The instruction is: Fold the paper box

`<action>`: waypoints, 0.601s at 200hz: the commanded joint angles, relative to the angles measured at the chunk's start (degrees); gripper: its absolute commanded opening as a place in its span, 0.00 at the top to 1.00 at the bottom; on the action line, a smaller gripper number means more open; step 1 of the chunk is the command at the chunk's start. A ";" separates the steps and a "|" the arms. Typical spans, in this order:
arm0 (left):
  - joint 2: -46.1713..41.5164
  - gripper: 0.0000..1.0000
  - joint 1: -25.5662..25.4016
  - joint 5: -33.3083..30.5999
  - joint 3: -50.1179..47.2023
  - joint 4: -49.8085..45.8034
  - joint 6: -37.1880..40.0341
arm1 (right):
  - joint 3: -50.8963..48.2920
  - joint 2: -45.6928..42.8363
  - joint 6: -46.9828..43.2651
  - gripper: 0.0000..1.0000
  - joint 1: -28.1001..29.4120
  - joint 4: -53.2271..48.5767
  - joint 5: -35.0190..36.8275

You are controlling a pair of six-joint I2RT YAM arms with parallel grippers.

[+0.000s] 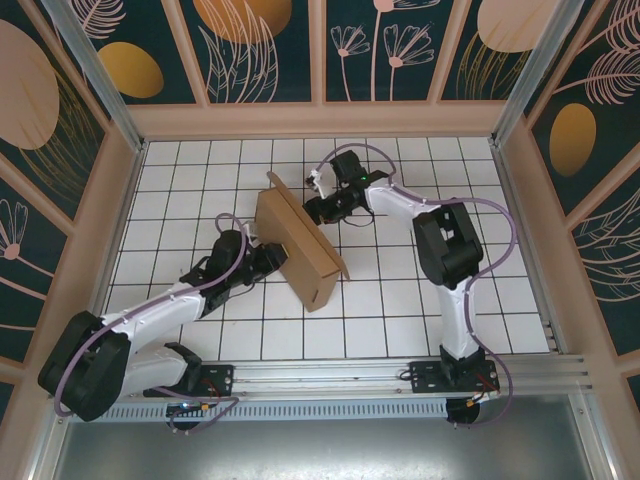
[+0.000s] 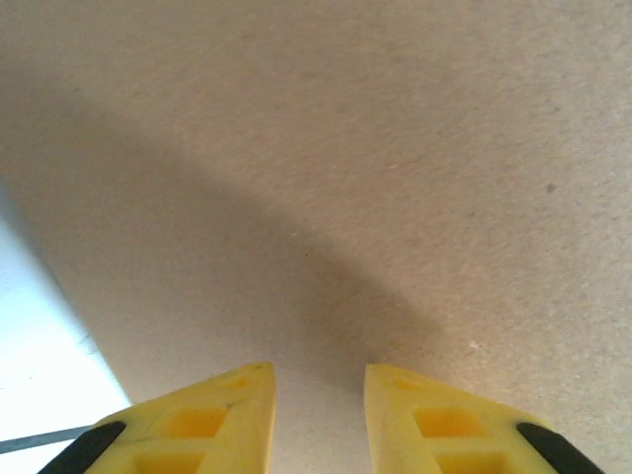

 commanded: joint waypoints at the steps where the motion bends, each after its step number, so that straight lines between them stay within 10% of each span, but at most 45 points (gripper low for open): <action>1: 1.67 0.71 -0.51 2.55 1.49 -2.13 3.64 | 3.50 0.73 -2.88 0.44 1.83 -2.96 0.90; 120: 10.48 0.65 -8.00 3.41 11.22 -1.72 11.44 | 16.15 10.53 -14.64 0.47 2.41 -10.74 -2.79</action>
